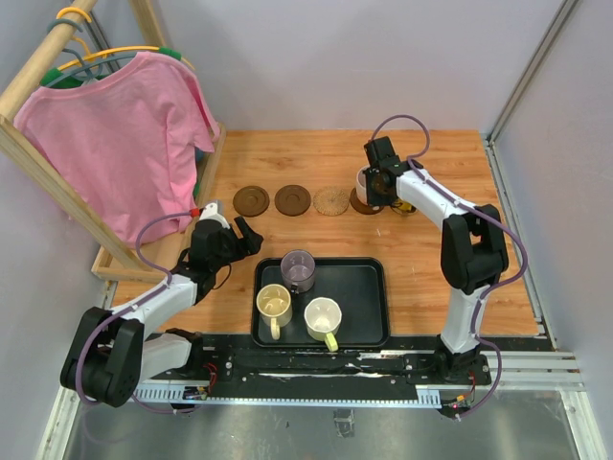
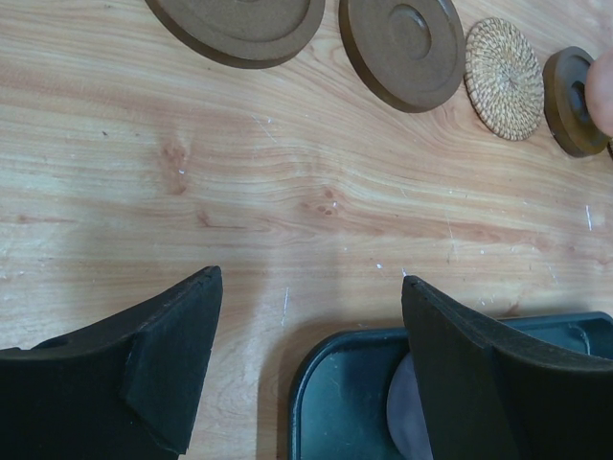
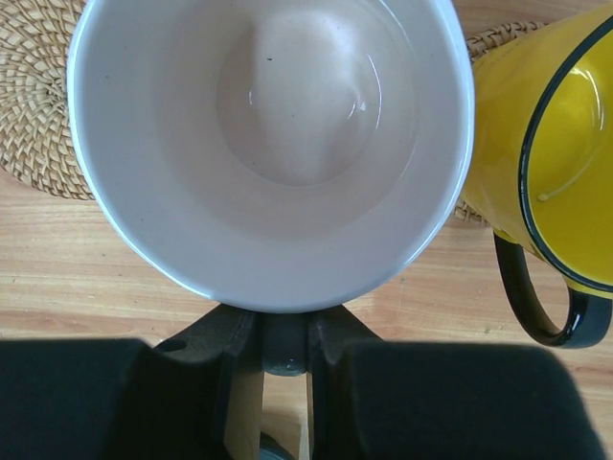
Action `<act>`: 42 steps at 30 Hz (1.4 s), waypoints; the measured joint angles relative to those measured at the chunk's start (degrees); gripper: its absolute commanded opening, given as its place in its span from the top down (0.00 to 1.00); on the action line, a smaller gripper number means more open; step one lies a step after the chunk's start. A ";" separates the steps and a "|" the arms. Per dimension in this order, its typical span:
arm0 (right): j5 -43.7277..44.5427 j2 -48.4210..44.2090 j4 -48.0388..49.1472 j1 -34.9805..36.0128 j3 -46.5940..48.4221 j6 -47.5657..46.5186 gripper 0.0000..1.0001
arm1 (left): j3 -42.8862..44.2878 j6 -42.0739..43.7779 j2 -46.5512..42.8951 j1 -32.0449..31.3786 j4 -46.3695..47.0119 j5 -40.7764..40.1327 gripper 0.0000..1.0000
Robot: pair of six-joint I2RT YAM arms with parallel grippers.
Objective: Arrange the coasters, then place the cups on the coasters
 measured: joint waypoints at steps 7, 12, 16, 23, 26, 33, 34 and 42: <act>-0.28 1.22 -0.11 -0.20 0.00 0.04 0.99 | 0.00 0.00 0.42 0.00 0.07 0.00 0.21; -0.42 1.38 -0.15 -0.20 0.00 0.07 0.99 | 0.00 0.00 0.68 0.00 0.07 0.02 0.21; -0.46 1.46 -0.09 -0.20 0.00 0.17 0.99 | 0.00 0.00 0.74 0.00 0.09 0.04 0.21; -0.98 2.47 0.70 -0.20 0.00 0.66 0.99 | 0.00 0.00 1.14 0.00 0.11 0.15 0.20; -1.33 2.62 1.14 -0.20 0.00 1.09 0.99 | 0.00 0.00 1.29 0.00 0.15 0.15 0.21; -1.53 2.64 1.53 -0.20 -0.11 1.60 0.78 | 0.00 0.00 1.40 0.00 0.24 0.17 0.20; -1.51 2.64 1.68 -0.20 -0.24 1.73 0.68 | 0.00 0.00 1.40 0.00 0.31 0.17 0.20; -1.20 1.68 3.37 -0.20 -2.27 2.84 0.43 | 0.00 -0.02 1.40 0.00 0.57 0.39 0.21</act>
